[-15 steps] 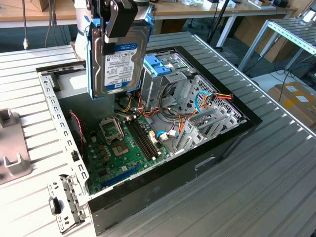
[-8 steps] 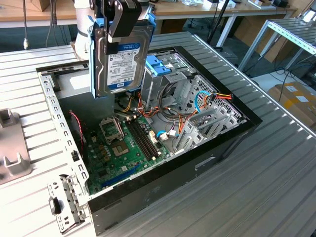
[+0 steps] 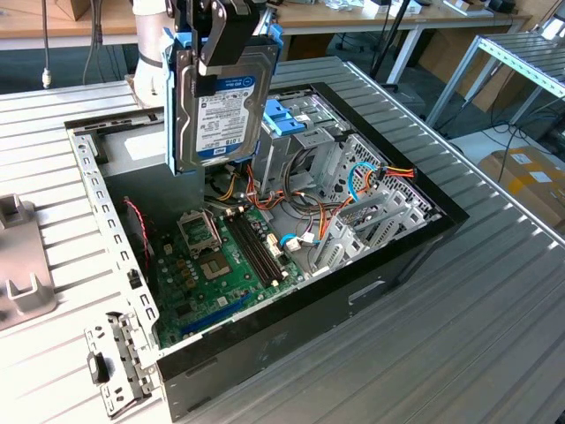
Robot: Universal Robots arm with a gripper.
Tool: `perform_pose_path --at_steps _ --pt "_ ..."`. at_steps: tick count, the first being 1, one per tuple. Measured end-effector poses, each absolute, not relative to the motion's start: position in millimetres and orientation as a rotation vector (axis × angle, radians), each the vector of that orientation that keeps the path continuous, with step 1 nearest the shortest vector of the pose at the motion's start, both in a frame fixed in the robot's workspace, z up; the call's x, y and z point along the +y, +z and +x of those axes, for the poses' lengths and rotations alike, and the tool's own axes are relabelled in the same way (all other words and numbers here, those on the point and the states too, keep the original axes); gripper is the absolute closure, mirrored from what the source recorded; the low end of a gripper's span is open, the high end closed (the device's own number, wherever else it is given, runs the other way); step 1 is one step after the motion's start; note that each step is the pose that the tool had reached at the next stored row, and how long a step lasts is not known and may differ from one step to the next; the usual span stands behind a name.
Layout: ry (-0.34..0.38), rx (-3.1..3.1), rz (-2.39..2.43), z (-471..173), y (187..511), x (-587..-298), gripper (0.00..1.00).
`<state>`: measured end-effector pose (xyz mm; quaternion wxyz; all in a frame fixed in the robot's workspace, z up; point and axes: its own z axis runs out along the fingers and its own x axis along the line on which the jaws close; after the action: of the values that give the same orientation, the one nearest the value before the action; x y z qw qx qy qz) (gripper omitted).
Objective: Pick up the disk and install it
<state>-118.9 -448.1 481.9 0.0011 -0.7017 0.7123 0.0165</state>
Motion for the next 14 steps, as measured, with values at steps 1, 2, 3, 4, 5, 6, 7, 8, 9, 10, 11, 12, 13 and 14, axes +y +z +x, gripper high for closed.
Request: perform_pose_path --at_steps 1,2,3,4,5,6,7,8,9,10,11,12,13,14 --pt "0.052 2.236 -2.203 -117.9 481.9 -448.1 0.63" --pt "0.052 2.236 -2.203 -117.1 481.9 -448.1 0.63" --pt "0.052 2.236 -2.203 -116.7 481.9 -448.1 0.63" --pt "0.052 2.236 -2.203 -116.1 481.9 -448.1 0.63" --pt "0.052 2.236 -2.203 -115.6 481.9 -448.1 0.63" --pt "0.052 2.236 -2.203 -115.1 481.9 -448.1 0.63" --pt "0.052 2.236 -2.203 -114.6 481.9 -448.1 0.63" --pt "0.052 2.236 -2.203 -114.1 481.8 -448.1 0.63" --pt "0.052 2.236 -2.203 -113.6 481.9 -448.1 0.63" --pt "0.052 2.236 -2.203 -113.1 481.9 -448.1 0.63" --pt "0.052 2.236 -2.203 -112.6 481.9 -448.1 0.63" --pt "0.052 2.236 -2.203 -112.1 481.9 -448.1 0.63" --pt "0.052 2.236 -2.203 -111.5 481.9 -448.1 0.63" --pt "0.052 2.236 -2.203 -110.9 481.9 -448.1 0.63"
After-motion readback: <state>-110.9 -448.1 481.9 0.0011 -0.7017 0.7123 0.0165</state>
